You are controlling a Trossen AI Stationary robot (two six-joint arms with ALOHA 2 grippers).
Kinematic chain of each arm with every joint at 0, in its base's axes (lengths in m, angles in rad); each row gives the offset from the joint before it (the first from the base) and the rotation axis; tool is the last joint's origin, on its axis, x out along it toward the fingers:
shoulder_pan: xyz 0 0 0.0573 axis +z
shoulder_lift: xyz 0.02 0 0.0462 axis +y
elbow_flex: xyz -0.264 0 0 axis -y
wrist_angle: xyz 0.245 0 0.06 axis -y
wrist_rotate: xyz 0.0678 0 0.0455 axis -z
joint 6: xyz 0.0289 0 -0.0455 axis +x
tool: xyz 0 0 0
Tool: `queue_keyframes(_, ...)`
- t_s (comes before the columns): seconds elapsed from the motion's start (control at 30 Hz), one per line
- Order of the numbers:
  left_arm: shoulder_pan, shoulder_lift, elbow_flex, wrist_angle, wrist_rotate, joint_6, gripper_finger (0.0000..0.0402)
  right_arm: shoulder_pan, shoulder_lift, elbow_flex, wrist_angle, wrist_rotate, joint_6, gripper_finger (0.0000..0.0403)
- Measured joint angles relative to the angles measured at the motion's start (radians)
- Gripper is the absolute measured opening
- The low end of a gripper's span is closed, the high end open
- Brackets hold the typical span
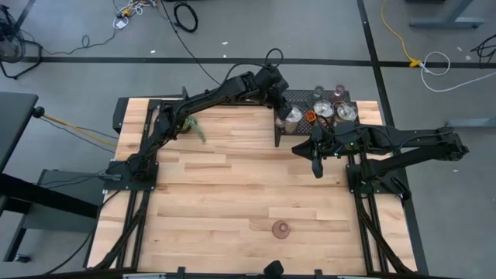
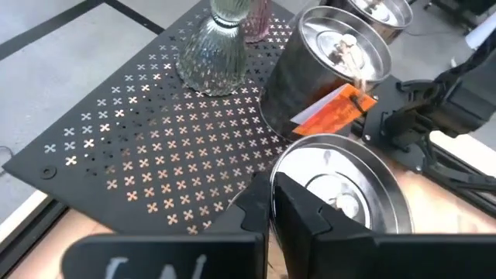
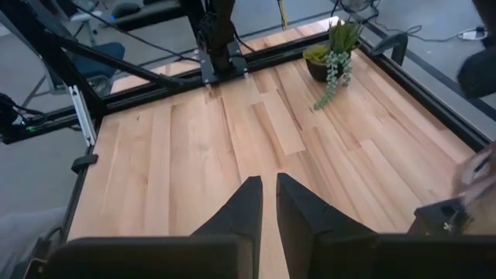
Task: Pick & Place candle stick holders
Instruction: Put the brown scented candle on the shelf, then put the pink glass candle holder on the shelf
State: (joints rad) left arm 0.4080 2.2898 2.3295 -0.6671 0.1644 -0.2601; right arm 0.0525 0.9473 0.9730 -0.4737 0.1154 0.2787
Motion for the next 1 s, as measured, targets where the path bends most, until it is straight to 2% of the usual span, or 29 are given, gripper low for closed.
queue_keyframes(0.67, 0.005, -0.001, 0.009, 0.051, 0.002, -0.016, 0.0021, 0.0, 0.0, 0.0, -0.017, 0.0, -0.007, 0.004)
queue_keyframes(0.8, 0.014, -0.022, 0.02, 0.04, 0.082, -0.009, 0.0021, 0.0, 0.0, 0.0, -0.016, 0.007, -0.007, 0.004)
queue_keyframes(0.9, 0.015, -0.056, 0.021, -0.025, 0.129, 0.025, 0.0021, 0.0, 0.0, 0.0, -0.021, 0.008, -0.007, 0.004)
queue_keyframes(1.0, -0.002, -0.08, 0.022, -0.181, 0.09, 0.122, 0.0021, 0.0, 0.0, 0.0, -0.023, 0.008, -0.007, 0.004)
